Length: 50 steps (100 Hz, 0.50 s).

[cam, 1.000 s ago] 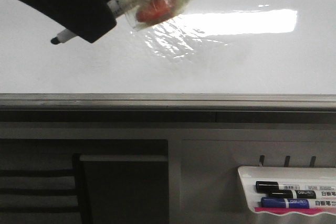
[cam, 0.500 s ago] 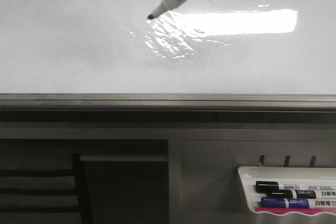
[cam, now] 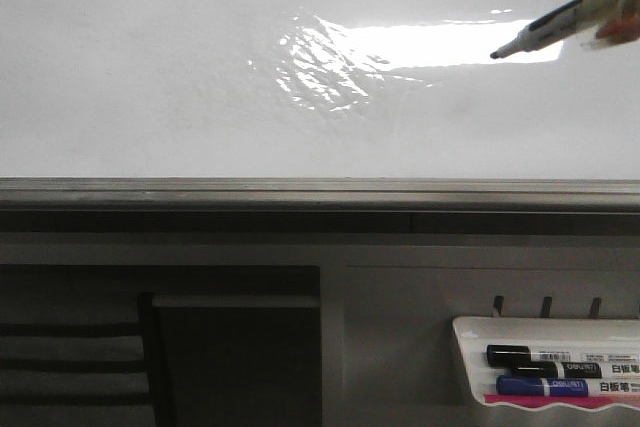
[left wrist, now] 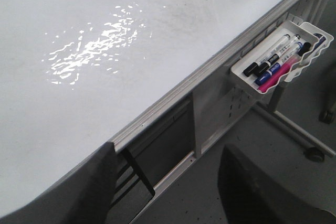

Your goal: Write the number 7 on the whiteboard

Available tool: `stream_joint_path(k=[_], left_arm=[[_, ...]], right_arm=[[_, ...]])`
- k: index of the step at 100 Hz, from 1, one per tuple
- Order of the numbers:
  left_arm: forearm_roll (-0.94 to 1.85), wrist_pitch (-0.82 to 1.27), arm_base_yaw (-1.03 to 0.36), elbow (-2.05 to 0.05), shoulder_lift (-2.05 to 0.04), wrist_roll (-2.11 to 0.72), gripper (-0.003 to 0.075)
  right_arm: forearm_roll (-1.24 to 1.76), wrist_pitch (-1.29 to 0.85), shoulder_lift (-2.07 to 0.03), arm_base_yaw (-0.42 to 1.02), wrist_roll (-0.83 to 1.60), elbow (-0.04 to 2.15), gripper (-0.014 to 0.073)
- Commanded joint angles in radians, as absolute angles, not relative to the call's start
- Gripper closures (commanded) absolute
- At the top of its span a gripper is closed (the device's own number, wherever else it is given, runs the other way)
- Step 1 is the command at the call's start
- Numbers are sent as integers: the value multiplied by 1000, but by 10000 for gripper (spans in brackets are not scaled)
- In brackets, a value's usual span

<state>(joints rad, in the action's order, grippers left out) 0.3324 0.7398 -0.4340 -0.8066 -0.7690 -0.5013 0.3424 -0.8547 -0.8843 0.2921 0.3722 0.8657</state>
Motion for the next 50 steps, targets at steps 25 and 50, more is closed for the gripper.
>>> stream_joint_path(k=[25,50], left_arm=[[385,593,-430,-788,-759,-486,322],[400,584,-430,-788,-759,-486,322]], right_arm=[[464,-846,-1034,299,347,1043,648],[464,-530,-1059,452,360,970,648]])
